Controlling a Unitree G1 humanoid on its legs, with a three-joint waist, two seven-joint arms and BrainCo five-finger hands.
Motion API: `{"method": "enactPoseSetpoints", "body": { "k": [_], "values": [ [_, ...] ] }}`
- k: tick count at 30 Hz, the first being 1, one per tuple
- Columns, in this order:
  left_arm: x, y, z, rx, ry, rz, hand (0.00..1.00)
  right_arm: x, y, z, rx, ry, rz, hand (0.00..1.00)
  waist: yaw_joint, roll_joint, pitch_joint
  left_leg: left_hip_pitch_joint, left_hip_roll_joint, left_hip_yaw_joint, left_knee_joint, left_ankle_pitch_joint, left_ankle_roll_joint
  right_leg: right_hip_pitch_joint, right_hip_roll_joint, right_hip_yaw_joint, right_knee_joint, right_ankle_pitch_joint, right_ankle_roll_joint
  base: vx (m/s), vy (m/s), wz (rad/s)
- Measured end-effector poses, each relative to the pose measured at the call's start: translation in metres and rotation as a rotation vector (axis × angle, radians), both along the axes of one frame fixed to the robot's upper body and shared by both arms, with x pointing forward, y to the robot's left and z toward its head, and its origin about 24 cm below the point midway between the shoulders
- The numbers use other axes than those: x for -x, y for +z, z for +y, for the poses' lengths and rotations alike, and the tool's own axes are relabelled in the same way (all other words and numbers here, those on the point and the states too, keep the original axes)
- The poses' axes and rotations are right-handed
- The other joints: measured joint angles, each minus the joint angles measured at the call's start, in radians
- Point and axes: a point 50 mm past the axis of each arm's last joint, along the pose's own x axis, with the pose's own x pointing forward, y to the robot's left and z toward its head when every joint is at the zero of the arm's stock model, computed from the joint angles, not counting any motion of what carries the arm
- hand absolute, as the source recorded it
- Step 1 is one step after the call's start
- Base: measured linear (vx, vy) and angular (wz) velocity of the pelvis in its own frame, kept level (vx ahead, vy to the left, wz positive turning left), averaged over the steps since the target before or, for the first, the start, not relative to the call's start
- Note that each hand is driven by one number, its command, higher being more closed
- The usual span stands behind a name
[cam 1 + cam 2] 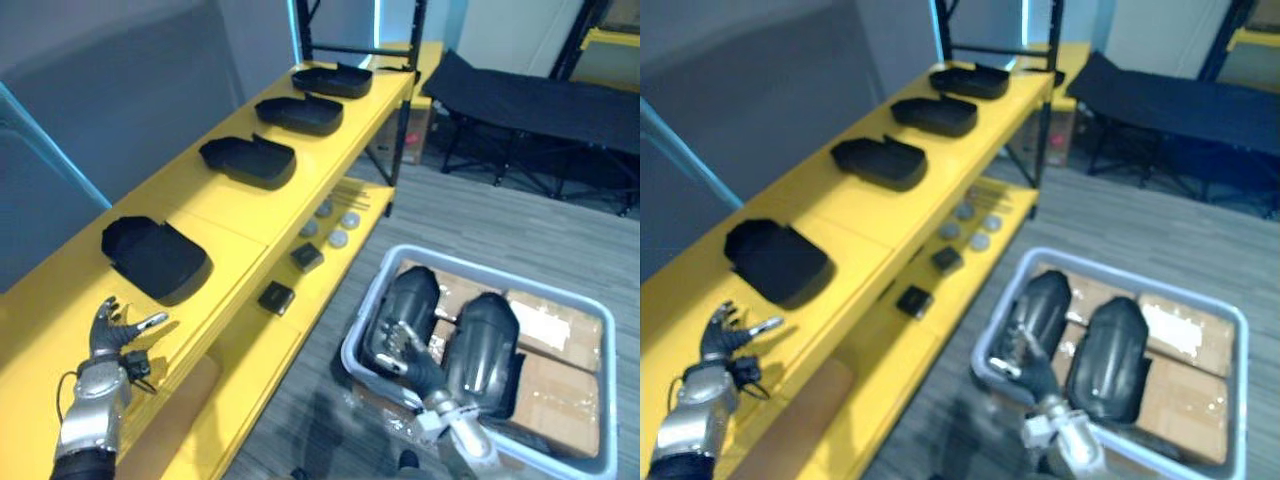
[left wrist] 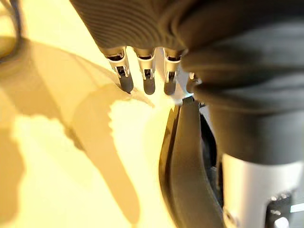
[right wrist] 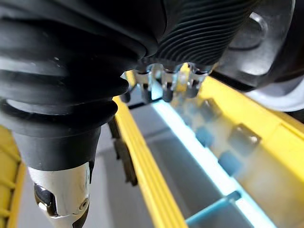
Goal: Walk over and take plastic housings, then place them on the shelf
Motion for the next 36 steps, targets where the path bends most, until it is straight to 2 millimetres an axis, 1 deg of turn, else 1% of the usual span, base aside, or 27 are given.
{"method": "enactPoseSetpoints", "body": {
  "k": [2,9,12,14,16,17,19,20,21,22,23,24,25,26,27,29,30,31,33,34,35,36],
  "values": [
    [-0.001,0.0,0.0,0.012,0.025,-0.02,0.0,0.0,0.0,-0.001,0.007,-0.007,-0.001,0.0,-0.003,-0.005,0.002,-0.002,0.0,0.0,-0.001,0.003,-0.001,0.0,0.0,0.0,-0.001,0.001,0.002,0.0,0.0,0.0],
    [-0.004,0.0,-0.003,-0.007,0.033,-0.048,0.0,-0.004,0.002,-0.002,0.023,-0.006,-0.021,0.0,-0.001,-0.017,0.001,-0.002,0.0,0.0,-0.001,0.003,-0.001,-0.001,0.0,0.0,-0.005,0.007,0.003,0.0,0.0,0.0],
    [-0.005,0.004,-0.005,-0.024,0.064,-0.106,0.0,-0.004,0.002,-0.002,0.023,-0.007,-0.018,0.0,0.001,-0.029,0.001,-0.004,-0.002,0.0,-0.001,0.003,-0.001,0.0,0.001,-0.001,-0.005,0.008,0.003,0.0,0.0,0.0],
    [-0.006,0.01,-0.011,-0.012,0.1,-0.175,0.0,-0.004,0.002,-0.002,0.02,-0.009,-0.019,0.0,0.002,-0.041,0.003,-0.005,-0.005,-0.001,-0.001,0.003,-0.001,0.0,0.001,-0.002,-0.005,0.008,0.003,0.0,0.0,0.0],
    [-0.007,0.027,-0.026,-0.006,0.108,-0.303,0.0,-0.004,0.003,-0.001,0.009,-0.024,-0.034,0.0,0.002,-0.057,0.003,-0.006,-0.005,-0.002,-0.002,0.003,-0.001,0.0,0.001,-0.005,-0.007,0.008,0.003,0.0,0.0,0.0],
    [-0.007,0.033,-0.029,-0.003,0.112,-0.347,0.0,-0.004,0.003,0.0,0.006,-0.032,-0.039,0.0,0.003,-0.059,0.003,-0.007,-0.005,-0.003,-0.002,0.003,-0.001,0.0,0.001,-0.007,-0.007,0.008,0.003,0.02,-0.002,0.05],
    [-0.006,0.063,-0.038,-0.001,0.126,-0.516,0.0,-0.005,0.005,0.002,0.004,-0.049,-0.057,0.0,0.002,-0.061,0.003,-0.013,-0.008,-0.016,-0.001,0.004,0.001,0.003,-0.002,-0.023,-0.007,0.007,0.002,0.02,-0.005,0.18],
    [-0.002,0.08,-0.043,-0.024,0.121,-0.606,0.0,-0.005,0.005,0.003,0.005,-0.06,-0.057,0.0,0.004,-0.059,0.004,-0.014,-0.009,-0.026,-0.002,0.005,0.002,0.009,-0.003,-0.034,-0.008,0.006,0.001,0.02,-0.006,0.23],
    [0.002,0.088,-0.045,-0.033,0.124,-0.645,0.0,-0.005,0.005,0.003,0.002,-0.064,-0.057,0.0,0.008,-0.058,0.004,-0.013,-0.009,-0.029,-0.002,0.005,0.002,0.013,-0.003,-0.039,-0.01,0.006,0.0,0.04,-0.013,0.3],
    [0.009,0.101,-0.049,-0.067,0.13,-0.717,0.0,-0.005,0.005,0.003,0.001,-0.072,-0.056,0.0,0.02,-0.054,0.002,-0.012,-0.011,-0.047,-0.003,0.005,0.002,0.027,-0.003,-0.056,-0.015,0.004,-0.001,0.04,-0.012,0.28],
    [0.011,0.105,-0.051,-0.077,0.13,-0.736,0.0,-0.006,0.005,0.003,0.002,-0.079,-0.055,0.0,0.023,-0.053,0.002,-0.012,-0.012,-0.056,-0.003,0.006,0.002,0.035,-0.003,-0.064,-0.019,0.004,-0.001,0.03,-0.023,0.42],
    [0.019,0.109,-0.051,-0.108,0.145,-0.754,0.0,-0.007,0.006,0.005,-0.001,-0.08,-0.061,0.0,0.028,-0.051,0.001,-0.013,-0.014,-0.072,-0.007,0.01,0.002,0.046,-0.004,-0.085,-0.025,0.001,-0.001,0.01,-0.021,0.35],
    [0.024,0.11,-0.05,-0.118,0.167,-0.762,0.0,-0.009,0.007,0.006,-0.003,-0.085,-0.066,0.0,0.03,-0.05,0.0,-0.011,-0.015,-0.08,-0.015,0.015,0.002,0.051,-0.004,-0.095,-0.028,0.0,0.0,0.0,-0.034,0.44],
    [0.033,0.111,-0.047,-0.145,0.224,-0.772,0.0,-0.013,0.009,0.008,-0.009,-0.099,-0.074,0.0,0.046,-0.048,-0.001,-0.011,-0.017,-0.097,-0.032,0.028,0.002,0.054,-0.005,-0.113,-0.029,-0.002,0.0,0.0,-0.03,0.31],
    [0.037,0.11,-0.046,-0.153,0.248,-0.773,0.0,-0.014,0.009,0.009,-0.008,-0.102,-0.075,0.0,0.054,-0.048,-0.001,-0.012,-0.017,-0.103,-0.036,0.031,0.0,0.055,-0.004,-0.118,-0.03,-0.002,0.0,0.0,-0.039,0.41],
    [0.049,0.106,-0.041,-0.188,0.334,-0.754,0.0,-0.019,0.009,0.012,0.009,-0.108,-0.078,0.0,0.079,-0.049,-0.002,-0.014,-0.02,-0.139,-0.048,0.045,-0.002,0.077,-0.003,-0.163,-0.04,-0.004,-0.001,0.0,-0.041,0.45],
    [0.053,0.106,-0.039,-0.199,0.355,-0.75,0.0,-0.021,0.009,0.013,0.009,-0.108,-0.08,0.0,0.084,-0.05,-0.002,-0.012,-0.021,-0.144,-0.053,0.049,-0.002,0.081,-0.003,-0.17,-0.04,-0.007,0.0,0.01,-0.04,0.46],
    [0.061,0.105,-0.036,-0.207,0.391,-0.749,0.0,-0.022,0.01,0.015,0.019,-0.112,-0.089,0.0,0.097,-0.05,-0.002,-0.015,-0.023,-0.165,-0.057,0.053,-0.002,0.088,-0.004,-0.192,-0.04,-0.011,0.0,0.01,-0.029,0.36],
    [0.068,0.105,-0.034,-0.217,0.418,-0.745,0.0,-0.023,0.011,0.016,0.015,-0.124,-0.087,0.0,0.116,-0.051,-0.002,-0.016,-0.028,-0.194,-0.059,0.058,-0.003,0.105,-0.006,-0.225,-0.039,-0.018,0.004,0.01,-0.033,0.48],
    [0.075,0.104,-0.033,-0.225,0.439,-0.739,0.0,-0.023,0.01,0.016,0.016,-0.132,-0.086,0.0,0.13,-0.055,-0.005,-0.016,-0.031,-0.208,-0.06,0.059,-0.003,0.112,-0.008,-0.244,-0.039,-0.022,0.004,0.02,-0.033,0.45],
    [0.079,0.103,-0.032,-0.229,0.453,-0.74,0.0,-0.023,0.01,0.016,0.017,-0.139,-0.085,0.0,0.135,-0.057,-0.006,-0.017,-0.033,-0.219,-0.06,0.059,-0.003,0.118,-0.008,-0.252,-0.039,-0.024,0.004,0.02,-0.033,0.44],
    [0.087,0.101,-0.03,-0.259,0.485,-0.729,0.0,-0.022,0.009,0.017,0.026,-0.149,-0.082,0.0,0.143,-0.064,-0.01,-0.021,-0.037,-0.241,-0.064,0.063,-0.004,0.124,-0.009,-0.275,-0.039,-0.028,0.004,0.03,-0.032,0.45]
  ]
}}
